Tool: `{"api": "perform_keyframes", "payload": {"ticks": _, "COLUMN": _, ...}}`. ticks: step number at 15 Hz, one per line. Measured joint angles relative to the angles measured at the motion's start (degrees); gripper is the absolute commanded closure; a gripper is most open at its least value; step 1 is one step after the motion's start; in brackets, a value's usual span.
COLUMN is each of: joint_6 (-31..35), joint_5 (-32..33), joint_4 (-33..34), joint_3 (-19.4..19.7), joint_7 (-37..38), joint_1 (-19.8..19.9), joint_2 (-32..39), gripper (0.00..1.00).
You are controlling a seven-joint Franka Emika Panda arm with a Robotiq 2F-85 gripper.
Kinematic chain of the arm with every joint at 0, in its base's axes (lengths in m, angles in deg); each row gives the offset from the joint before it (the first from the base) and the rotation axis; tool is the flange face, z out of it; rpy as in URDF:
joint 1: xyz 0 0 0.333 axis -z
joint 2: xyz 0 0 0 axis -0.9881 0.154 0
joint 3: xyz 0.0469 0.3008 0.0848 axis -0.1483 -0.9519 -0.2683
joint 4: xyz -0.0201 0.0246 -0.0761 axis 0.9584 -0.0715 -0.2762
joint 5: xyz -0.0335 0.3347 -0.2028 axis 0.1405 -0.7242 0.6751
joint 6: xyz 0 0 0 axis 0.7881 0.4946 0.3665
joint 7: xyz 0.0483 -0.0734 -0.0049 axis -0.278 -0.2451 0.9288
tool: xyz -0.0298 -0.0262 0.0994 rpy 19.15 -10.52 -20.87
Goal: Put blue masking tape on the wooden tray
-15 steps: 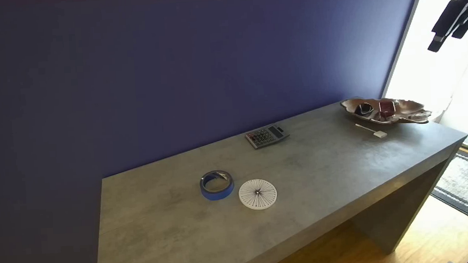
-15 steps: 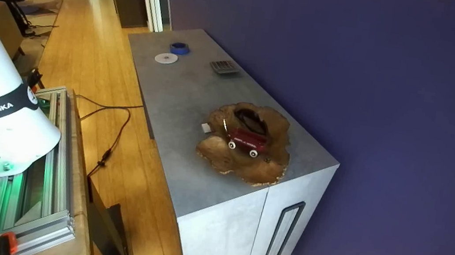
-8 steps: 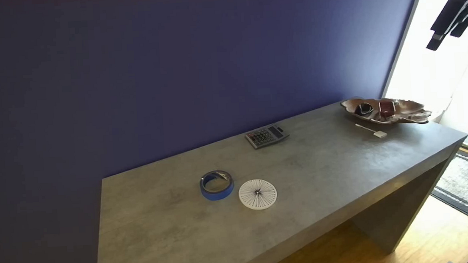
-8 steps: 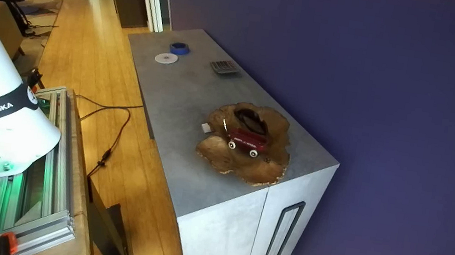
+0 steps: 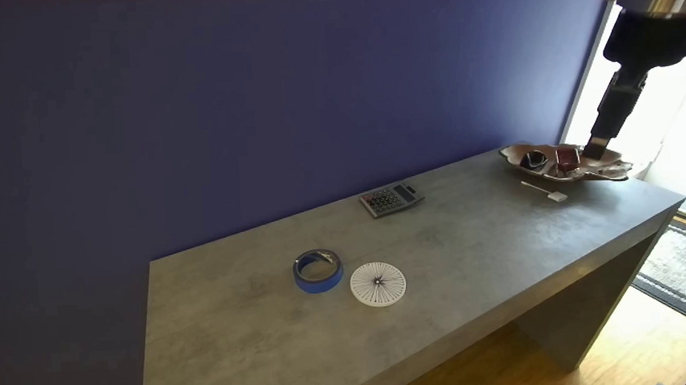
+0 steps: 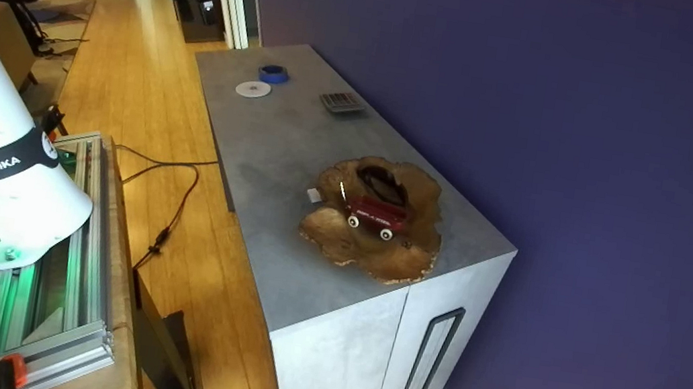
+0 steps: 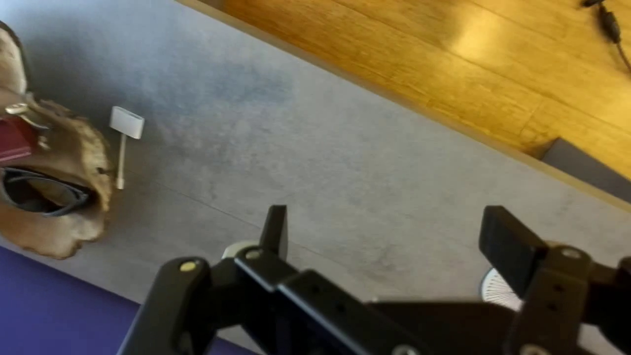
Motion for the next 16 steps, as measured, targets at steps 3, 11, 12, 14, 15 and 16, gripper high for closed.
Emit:
{"api": "perform_keyframes", "payload": {"ticks": 3, "joint_6": 3.2, "joint_5": 0.1, "joint_4": 5.7, "joint_3": -4.6, "joint_7": 0.0, "joint_1": 0.8, "joint_2": 10.0, "gripper": 0.00}}
{"api": "perform_keyframes", "payload": {"ticks": 11, "joint_6": 4.1, "joint_5": 2.6, "joint_4": 18.8, "joint_3": -7.4, "joint_7": -0.2, "joint_1": 1.7, "joint_2": 27.8, "gripper": 0.00}}
{"api": "perform_keyframes", "payload": {"ticks": 12, "joint_6": 4.1, "joint_5": 2.5, "joint_4": 18.9, "joint_3": -6.6, "joint_7": -0.2, "joint_1": 0.9, "joint_2": 27.8, "gripper": 0.00}}
{"api": "perform_keyframes", "payload": {"ticks": 14, "joint_6": 6.4, "joint_5": 2.9, "joint_4": 19.2, "joint_3": -3.4, "joint_7": 1.5, "joint_1": -2.1, "joint_2": 28.9, "gripper": 0.00}}
{"api": "perform_keyframes", "payload": {"ticks": 15, "joint_6": 8.8, "joint_5": 4.3, "joint_4": 19.9, "joint_3": -1.7, "joint_7": 3.3, "joint_1": -3.7, "joint_2": 30.7, "gripper": 0.00}}
{"api": "perform_keyframes", "payload": {"ticks": 16, "joint_6": 11.4, "joint_5": 7.5, "joint_4": 21.2, "joint_3": 0.4, "joint_7": 6.2, "joint_1": -5.7, "joint_2": 33.3, "gripper": 0.00}}
